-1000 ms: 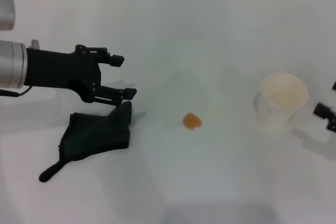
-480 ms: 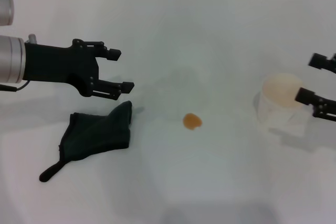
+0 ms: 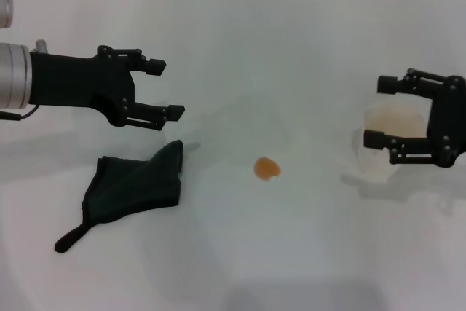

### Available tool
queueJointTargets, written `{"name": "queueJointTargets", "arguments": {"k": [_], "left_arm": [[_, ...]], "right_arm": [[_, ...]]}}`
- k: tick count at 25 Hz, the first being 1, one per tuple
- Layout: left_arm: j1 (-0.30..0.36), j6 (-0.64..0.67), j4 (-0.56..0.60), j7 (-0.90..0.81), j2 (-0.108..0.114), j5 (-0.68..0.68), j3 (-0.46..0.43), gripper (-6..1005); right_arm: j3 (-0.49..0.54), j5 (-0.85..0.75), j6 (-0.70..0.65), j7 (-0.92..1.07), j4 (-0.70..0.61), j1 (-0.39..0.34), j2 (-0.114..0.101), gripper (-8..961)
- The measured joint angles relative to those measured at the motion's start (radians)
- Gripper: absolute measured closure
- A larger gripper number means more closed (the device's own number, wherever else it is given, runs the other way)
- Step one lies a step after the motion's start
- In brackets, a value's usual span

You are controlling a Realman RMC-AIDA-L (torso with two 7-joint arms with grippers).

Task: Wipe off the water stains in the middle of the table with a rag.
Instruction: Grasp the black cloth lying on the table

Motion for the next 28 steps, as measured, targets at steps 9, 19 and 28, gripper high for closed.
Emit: {"name": "queueJointTargets", "arguments": {"k": [9,19,28], "left_arm": [[0.001,-0.007,0.000,0.010,0.000,0.000,0.000,185],[0.000,-0.004,0.000,0.004,-0.001,0.000,0.000,188],[0.000,0.004,0.011,-0.032,0.004,-0.001,0.003,190]], "right_arm": [[-0.023,-0.203,0.007,0.234,-0.189,0.049,0.001,96],[-0.034,-0.231,-0.006,0.295,-0.249,0.056,0.001,95],[-0.035,-0.237,-0.025,0.301,-0.255,0.056,0.001,95]]}}
